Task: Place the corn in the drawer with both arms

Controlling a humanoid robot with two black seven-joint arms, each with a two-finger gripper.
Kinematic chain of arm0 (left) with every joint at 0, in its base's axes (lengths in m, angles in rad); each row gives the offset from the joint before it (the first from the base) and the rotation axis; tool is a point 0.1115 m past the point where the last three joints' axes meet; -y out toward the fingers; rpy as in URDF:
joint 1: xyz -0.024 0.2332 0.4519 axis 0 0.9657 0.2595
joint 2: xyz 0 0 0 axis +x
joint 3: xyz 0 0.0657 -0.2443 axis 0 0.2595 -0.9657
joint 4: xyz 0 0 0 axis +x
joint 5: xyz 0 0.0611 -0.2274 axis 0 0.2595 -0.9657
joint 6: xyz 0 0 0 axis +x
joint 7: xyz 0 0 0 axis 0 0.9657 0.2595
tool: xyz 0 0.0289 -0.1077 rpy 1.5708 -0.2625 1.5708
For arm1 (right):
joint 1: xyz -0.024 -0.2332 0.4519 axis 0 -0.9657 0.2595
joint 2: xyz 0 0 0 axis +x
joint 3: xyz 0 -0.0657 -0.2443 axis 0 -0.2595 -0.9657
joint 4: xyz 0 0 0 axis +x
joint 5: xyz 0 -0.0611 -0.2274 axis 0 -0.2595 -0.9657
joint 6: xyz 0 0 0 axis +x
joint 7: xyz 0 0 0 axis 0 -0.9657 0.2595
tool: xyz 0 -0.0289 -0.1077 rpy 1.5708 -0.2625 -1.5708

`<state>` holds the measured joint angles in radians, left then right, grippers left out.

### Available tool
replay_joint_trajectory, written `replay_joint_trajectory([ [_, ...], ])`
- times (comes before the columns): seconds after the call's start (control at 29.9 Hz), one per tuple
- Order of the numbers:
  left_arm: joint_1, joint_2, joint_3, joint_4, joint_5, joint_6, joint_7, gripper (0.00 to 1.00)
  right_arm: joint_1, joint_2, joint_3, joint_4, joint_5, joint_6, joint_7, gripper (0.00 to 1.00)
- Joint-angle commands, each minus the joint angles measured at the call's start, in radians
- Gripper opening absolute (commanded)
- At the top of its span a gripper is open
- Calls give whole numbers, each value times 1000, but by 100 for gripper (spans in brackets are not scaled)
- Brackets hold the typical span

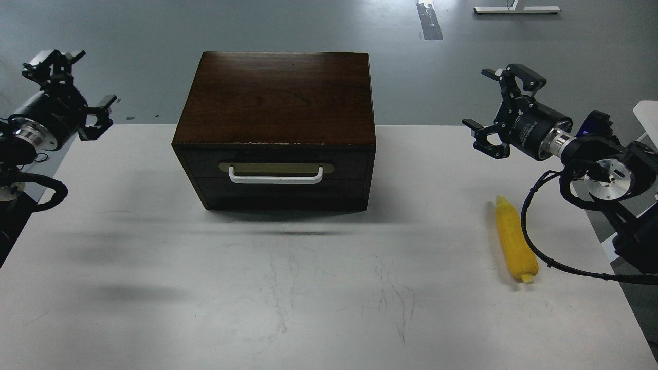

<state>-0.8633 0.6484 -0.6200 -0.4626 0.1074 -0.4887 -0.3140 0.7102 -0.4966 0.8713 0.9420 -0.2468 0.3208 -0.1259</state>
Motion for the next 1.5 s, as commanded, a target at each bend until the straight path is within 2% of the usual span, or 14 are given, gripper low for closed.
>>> replay_joint_trajectory([
  [0.0,-84,91,2,-46,1,0,-83,98,0,1,0,0,0,0,0,100],
  [0.1,-143,137,2,-56,6,0,-96,98,-3,1,0,0,0,0,0,100],
  [0.17,-158,145,0,-56,6,0,-123,98,-8,1,2,0,0,0,2,100],
  [0.23,-163,157,0,-65,8,0,-175,98,-9,0,2,0,0,0,2,100],
  [0.43,-195,200,0,-143,177,0,-175,98,-18,-2,2,0,0,0,3,100],
  [0.64,-237,269,-1,-378,516,0,-175,98,-25,-8,0,0,0,0,3,100],
  [0.7,-240,304,-3,-520,651,0,-175,98,-25,-8,-2,1,0,0,3,100],
  [0.8,-240,318,0,-672,759,129,-175,98,-26,-8,-5,1,0,0,3,100],
  [0.9,-238,326,-1,-783,868,156,-175,98,-35,-8,-6,4,0,0,3,100],
  [1.04,-256,327,0,-852,914,153,-175,98,-40,-14,-6,5,0,0,3,100],
  [1.27,-284,286,-1,-909,1291,176,-175,98,-46,-17,-9,5,0,1,3,100],
  [1.47,-281,277,2,-987,1486,179,-175,98,-51,-17,-29,5,-2,1,5,100],
])
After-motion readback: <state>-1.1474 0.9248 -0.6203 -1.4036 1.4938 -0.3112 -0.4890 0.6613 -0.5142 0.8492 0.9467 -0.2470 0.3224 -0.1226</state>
